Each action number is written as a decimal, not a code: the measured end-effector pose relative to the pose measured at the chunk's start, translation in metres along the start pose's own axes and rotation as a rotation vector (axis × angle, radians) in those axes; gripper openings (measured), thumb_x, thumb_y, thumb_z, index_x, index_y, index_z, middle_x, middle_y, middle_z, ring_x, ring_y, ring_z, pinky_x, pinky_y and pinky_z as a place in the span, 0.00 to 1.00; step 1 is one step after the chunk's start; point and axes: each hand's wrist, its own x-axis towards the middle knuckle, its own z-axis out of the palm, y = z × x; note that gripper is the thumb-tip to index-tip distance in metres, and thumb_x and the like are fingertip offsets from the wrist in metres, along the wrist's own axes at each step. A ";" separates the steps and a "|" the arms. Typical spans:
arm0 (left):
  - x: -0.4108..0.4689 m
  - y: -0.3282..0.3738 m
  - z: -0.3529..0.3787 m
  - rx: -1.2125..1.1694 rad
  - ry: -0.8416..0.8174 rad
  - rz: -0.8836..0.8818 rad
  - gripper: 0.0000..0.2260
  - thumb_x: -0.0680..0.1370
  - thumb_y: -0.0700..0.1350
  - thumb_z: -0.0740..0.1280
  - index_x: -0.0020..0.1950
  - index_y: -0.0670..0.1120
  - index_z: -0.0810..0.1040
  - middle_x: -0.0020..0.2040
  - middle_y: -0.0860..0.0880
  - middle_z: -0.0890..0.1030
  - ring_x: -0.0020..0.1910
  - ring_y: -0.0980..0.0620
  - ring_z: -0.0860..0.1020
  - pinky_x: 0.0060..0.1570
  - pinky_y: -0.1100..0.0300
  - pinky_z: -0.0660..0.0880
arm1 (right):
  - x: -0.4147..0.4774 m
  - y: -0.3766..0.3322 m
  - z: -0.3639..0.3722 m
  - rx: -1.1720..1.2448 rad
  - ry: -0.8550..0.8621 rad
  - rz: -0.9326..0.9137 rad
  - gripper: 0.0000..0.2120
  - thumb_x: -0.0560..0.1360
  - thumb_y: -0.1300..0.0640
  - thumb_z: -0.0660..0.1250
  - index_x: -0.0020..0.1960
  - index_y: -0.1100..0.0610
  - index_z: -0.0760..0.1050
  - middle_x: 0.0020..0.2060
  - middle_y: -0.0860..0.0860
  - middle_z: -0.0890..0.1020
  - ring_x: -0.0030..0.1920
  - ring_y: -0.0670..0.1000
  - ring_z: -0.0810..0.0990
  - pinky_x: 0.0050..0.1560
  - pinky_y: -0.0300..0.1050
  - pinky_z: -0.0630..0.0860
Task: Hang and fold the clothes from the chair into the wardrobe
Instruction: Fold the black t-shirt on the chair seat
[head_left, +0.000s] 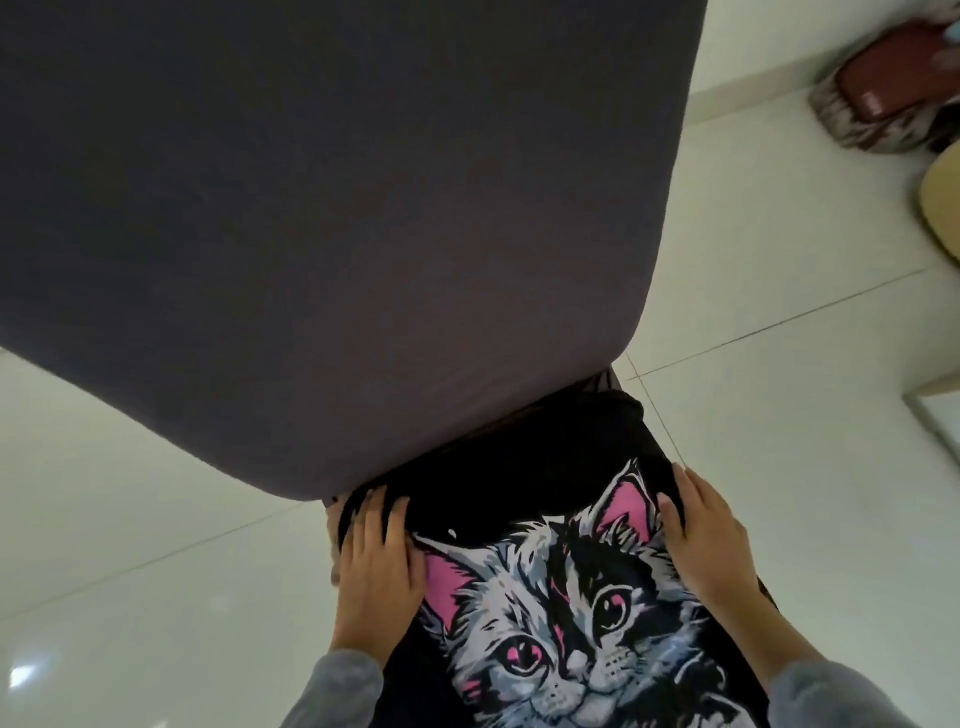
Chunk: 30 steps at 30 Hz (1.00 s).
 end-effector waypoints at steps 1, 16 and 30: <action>0.002 -0.003 -0.001 0.020 -0.018 0.026 0.20 0.73 0.45 0.53 0.62 0.42 0.69 0.62 0.39 0.73 0.62 0.42 0.69 0.65 0.47 0.67 | -0.012 0.003 0.005 -0.023 0.003 0.020 0.26 0.81 0.47 0.49 0.77 0.54 0.53 0.74 0.53 0.62 0.74 0.54 0.60 0.71 0.54 0.62; 0.000 -0.059 0.001 0.210 -0.213 0.609 0.33 0.68 0.46 0.53 0.74 0.42 0.61 0.75 0.46 0.61 0.74 0.48 0.58 0.72 0.45 0.47 | -0.196 -0.059 0.142 0.131 0.371 0.466 0.27 0.79 0.42 0.42 0.76 0.49 0.51 0.76 0.50 0.54 0.76 0.49 0.48 0.74 0.44 0.37; -0.041 -0.080 -0.002 -0.194 0.067 0.278 0.30 0.61 0.24 0.66 0.62 0.37 0.72 0.63 0.36 0.71 0.59 0.34 0.71 0.55 0.37 0.71 | -0.302 -0.096 0.229 1.070 0.501 0.898 0.28 0.80 0.41 0.46 0.77 0.49 0.52 0.76 0.50 0.58 0.75 0.51 0.56 0.74 0.50 0.54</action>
